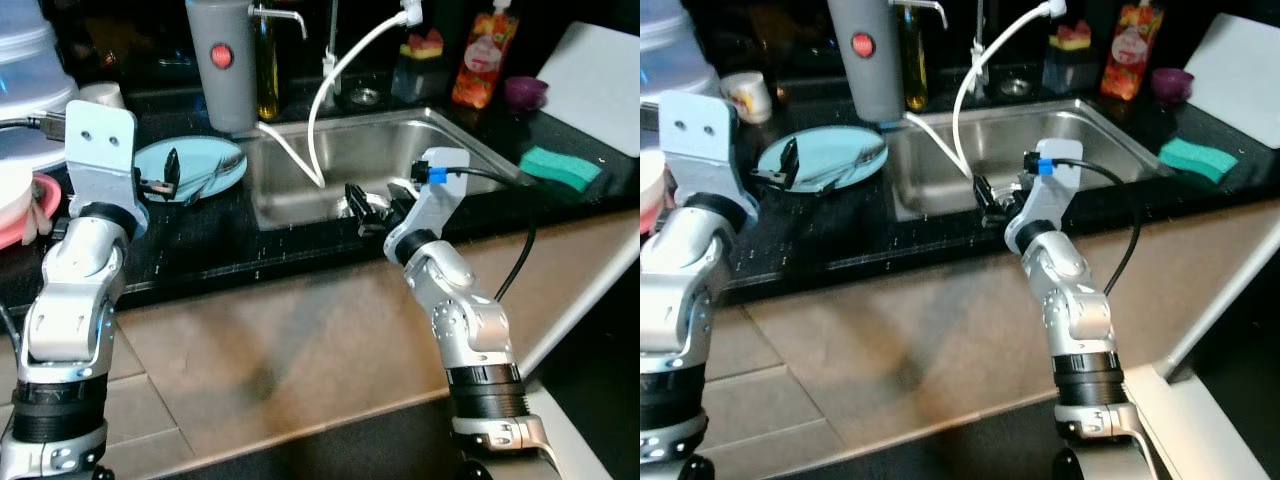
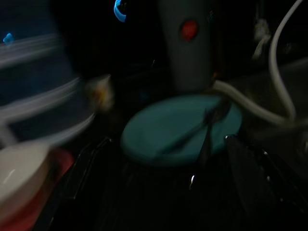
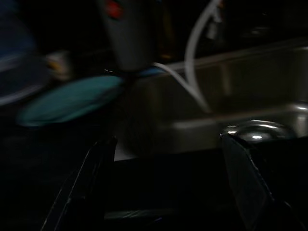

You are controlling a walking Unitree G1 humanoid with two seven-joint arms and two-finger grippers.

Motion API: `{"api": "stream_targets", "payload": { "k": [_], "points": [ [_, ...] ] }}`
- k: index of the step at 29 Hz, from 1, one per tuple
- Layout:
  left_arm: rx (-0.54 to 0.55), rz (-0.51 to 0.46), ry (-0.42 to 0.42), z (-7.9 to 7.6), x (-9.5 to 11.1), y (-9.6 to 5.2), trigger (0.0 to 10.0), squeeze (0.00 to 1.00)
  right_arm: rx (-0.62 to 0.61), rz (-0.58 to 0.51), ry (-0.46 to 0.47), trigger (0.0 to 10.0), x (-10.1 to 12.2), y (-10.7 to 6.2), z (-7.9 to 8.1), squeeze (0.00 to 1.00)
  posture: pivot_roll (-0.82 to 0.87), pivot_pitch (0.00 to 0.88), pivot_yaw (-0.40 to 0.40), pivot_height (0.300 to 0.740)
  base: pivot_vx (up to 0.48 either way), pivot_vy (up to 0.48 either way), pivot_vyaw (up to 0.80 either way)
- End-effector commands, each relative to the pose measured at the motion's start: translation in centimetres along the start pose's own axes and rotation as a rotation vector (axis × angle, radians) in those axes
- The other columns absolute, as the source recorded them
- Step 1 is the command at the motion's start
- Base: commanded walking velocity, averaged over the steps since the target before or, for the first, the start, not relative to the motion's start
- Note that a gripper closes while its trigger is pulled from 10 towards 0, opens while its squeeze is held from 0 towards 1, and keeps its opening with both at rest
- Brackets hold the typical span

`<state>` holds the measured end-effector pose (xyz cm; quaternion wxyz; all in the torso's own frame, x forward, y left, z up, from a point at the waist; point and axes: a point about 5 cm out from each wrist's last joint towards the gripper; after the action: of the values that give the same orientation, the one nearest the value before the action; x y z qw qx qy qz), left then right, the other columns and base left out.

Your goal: Kitchen organization

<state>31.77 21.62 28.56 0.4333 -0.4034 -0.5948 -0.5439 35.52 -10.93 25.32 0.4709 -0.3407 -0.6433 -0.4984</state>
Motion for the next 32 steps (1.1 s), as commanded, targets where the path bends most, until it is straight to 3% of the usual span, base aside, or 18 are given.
{"api": "stream_targets", "payload": {
  "k": [1,4,9,25,32],
  "points": [
    [0.027,0.035,-0.022,0.5,-0.3,-0.1,10.0,0.0,0.023,-0.007,-0.005,10.0,0.3,0.2,0.4,0.0,0.0,0.049,0.016,0.74,0.0,0.0,0.0],
    [0.057,0.104,-0.077,0.6,-1.7,-0.6,10.0,0.0,0.036,0.007,-0.016,10.0,0.2,0.2,0.6,0.0,0.0,0.05,0.016,0.74,0.0,0.0,0.0],
    [0.079,0.137,-0.099,0.5,-2.4,-1.0,10.0,0.0,0.049,0.02,-0.022,10.0,0.1,0.2,0.7,0.0,0.0,0.054,0.015,0.74,0.0,0.0,0.0],
    [0.126,0.182,-0.055,1.0,-3.1,-1.6,10.0,0.0,0.088,0.045,-0.008,10.0,-0.4,0.1,1.1,0.0,0.0,0.06,0.018,0.74,0.0,0.0,0.0],
    [0.173,0.245,-0.068,1.1,-4.8,-2.6,10.0,0.0,0.074,0.103,-0.014,10.0,-2.0,-0.2,1.1,0.0,0.01,0.059,0.017,0.74,0.0,0.0,0.0]
  ]
}}
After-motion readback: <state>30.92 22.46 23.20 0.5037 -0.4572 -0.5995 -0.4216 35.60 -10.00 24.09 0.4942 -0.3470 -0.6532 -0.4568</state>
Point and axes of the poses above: a point about 5 cm out from each wrist's last joint towards the gripper, its own y axis pointing out of the wrist towards the gripper, its own x axis along the axis of the wrist's last joint, z = x × y, and after that the axes turned 15 degrees about -y, right-handed
